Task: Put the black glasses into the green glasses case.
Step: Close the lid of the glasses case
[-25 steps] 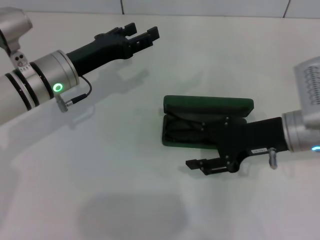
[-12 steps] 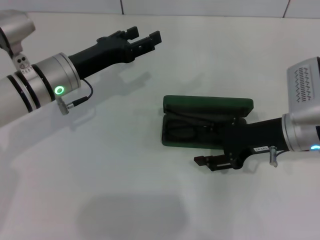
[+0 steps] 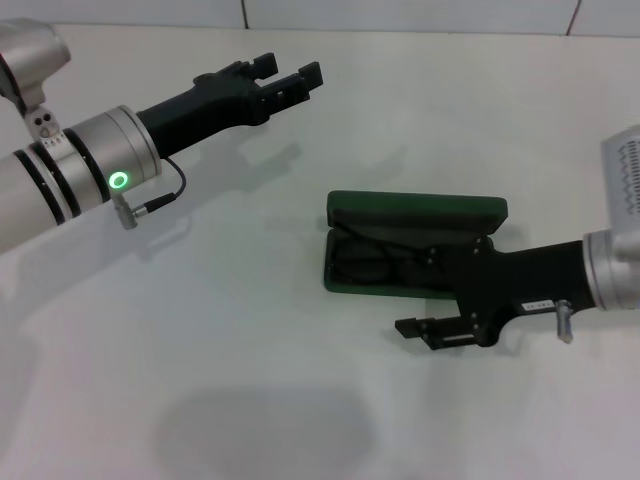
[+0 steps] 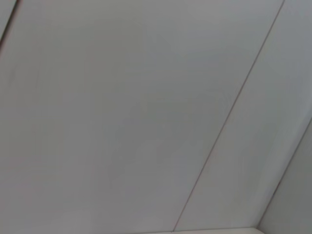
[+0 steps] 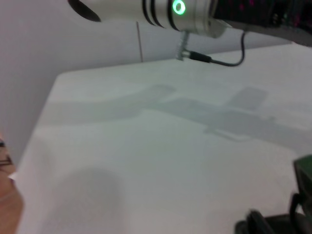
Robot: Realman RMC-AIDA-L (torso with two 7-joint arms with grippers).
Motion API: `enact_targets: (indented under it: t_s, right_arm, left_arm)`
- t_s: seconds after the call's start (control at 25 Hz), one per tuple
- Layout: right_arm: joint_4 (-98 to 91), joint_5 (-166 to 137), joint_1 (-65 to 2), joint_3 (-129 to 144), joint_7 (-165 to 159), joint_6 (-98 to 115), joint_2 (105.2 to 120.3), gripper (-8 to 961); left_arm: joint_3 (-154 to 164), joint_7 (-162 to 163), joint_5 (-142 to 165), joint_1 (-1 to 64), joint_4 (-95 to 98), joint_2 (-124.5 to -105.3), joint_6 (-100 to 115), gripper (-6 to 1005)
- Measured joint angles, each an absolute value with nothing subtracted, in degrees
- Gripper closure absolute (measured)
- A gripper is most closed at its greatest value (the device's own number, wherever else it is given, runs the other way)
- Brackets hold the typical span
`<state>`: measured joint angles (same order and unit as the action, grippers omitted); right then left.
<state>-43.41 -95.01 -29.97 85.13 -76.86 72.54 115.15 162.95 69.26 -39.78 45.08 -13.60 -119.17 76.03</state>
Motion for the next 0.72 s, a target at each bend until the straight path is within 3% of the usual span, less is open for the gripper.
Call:
enact_targets:
  t_s: [0.24,0.44,0.6,0.72]
  right_arm:
    - [-43.9,-95.0,-29.2,74.2,-75.4,84.2,114.52,316]
    - [-44.3,-94.2,-25.6,56.8,-74.2,88.8,113.69,315]
    - [-43.6,-92.0,-22.7,44.8,-71.3,88.7,114.89,315]
    - [-41.6,-87.4,-21.0,40.4,-67.0,87.2,115.72,314]
  left_arm:
    - [163.0,69.8,-39.1,44.8,-13.6,-118.74,77.3,154]
    - [163.0,76.9,-29.7,47.8,-13.8,-117.02,79.5,154]
    - [163.0,79.1,-25.2,49.8,-14.2,-117.0,78.8,154]
    - [163.0,82.4,-17.9,55.2,-16.6,-118.91,76.0,153]
